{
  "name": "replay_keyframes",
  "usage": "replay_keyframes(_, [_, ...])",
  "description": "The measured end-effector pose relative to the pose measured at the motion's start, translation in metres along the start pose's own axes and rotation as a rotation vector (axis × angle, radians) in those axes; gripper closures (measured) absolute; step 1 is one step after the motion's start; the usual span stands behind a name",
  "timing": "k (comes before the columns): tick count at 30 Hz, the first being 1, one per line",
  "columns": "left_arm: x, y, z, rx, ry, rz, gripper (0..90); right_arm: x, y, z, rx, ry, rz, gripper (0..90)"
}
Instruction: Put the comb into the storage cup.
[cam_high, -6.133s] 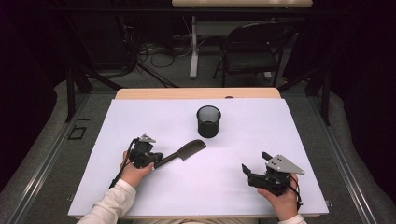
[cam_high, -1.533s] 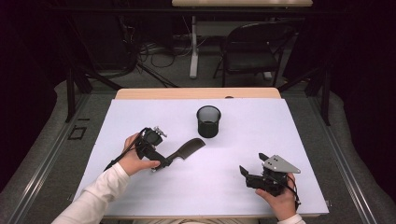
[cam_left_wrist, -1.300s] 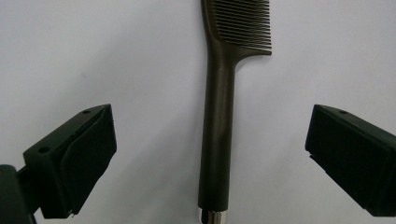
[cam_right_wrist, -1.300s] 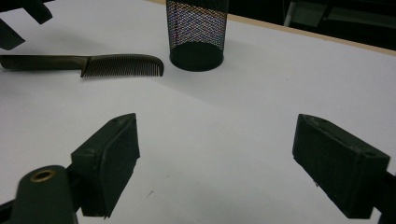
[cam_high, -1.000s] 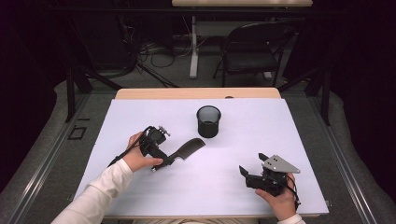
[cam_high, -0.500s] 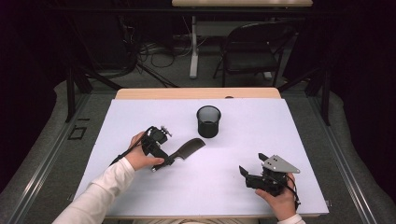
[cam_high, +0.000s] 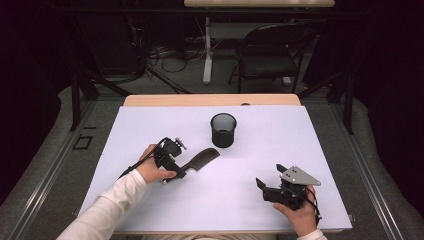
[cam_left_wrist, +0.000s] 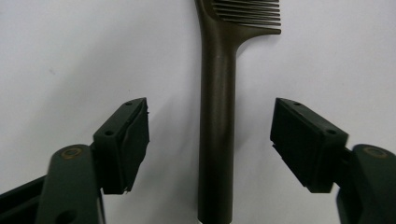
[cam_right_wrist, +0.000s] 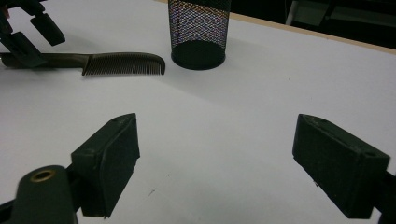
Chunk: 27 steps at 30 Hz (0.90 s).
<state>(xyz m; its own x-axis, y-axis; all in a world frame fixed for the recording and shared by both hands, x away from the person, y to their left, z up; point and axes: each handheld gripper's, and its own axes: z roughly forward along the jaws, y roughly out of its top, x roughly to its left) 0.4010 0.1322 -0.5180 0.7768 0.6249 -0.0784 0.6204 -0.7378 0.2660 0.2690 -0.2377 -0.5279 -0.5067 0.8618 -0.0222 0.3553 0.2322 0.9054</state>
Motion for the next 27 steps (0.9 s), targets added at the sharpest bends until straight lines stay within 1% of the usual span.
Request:
replay_keyframes(1, [-0.0017,-0.0001,0.0012,-0.009,0.006,0.005,33.9,0.0,0.0,0.0,0.0,0.0,0.0,14.4])
replay_keyframes(2, [-0.0026,0.0001,0.0015,-0.007,0.019,0.01,34.0,0.0,0.0,0.0,0.0,0.001,-0.001,14.4])
replay_keyframes(5, [-0.0032,0.0003,0.0025,-0.003,0.017,0.015,39.4,0.0,-0.0002,0.0004,-0.005,0.0,-0.003,14.4])
replay_keyframes(7, [-0.005,0.0007,0.0033,0.0,0.019,0.024,45.0,-0.0001,-0.0002,0.0003,-0.005,-0.001,-0.003,14.4])
replay_keyframes(10, [-0.0057,0.0011,0.0031,0.004,0.019,0.03,47.5,0.0001,-0.0002,0.0004,-0.003,0.001,-0.003,14.4])
replay_keyframes(11, [-0.0061,0.0012,0.0033,0.007,0.017,0.036,52.8,0.0001,-0.0003,0.0005,-0.002,0.002,-0.004,14.4])
replay_keyframes(14, [-0.0065,0.0013,0.0037,0.007,0.02,0.033,55.9,0.0004,-0.0004,0.0007,-0.002,0.002,-0.003,14.4])
replay_keyframes(15, [-0.0065,0.0013,0.0039,0.01,0.018,0.034,55.9,0.0004,-0.0004,0.0007,-0.002,0.002,-0.003,14.4])
replay_keyframes(16, [-0.0067,0.0013,0.0044,0.015,0.018,0.04,57.7,0.0005,-0.0004,0.0008,-0.002,0.003,-0.003,14.4])
replay_keyframes(20, [-0.0069,0.0016,0.005,0.022,0.026,0.043,60.5,0.0005,-0.0004,0.0009,0.0,0.003,-0.002,14.4])
replay_keyframes(27, [-0.0071,0.0025,0.0082,0.037,0.031,0.032,63.0,0.0003,-0.0004,0.0006,0.004,0.004,-0.004,14.4])
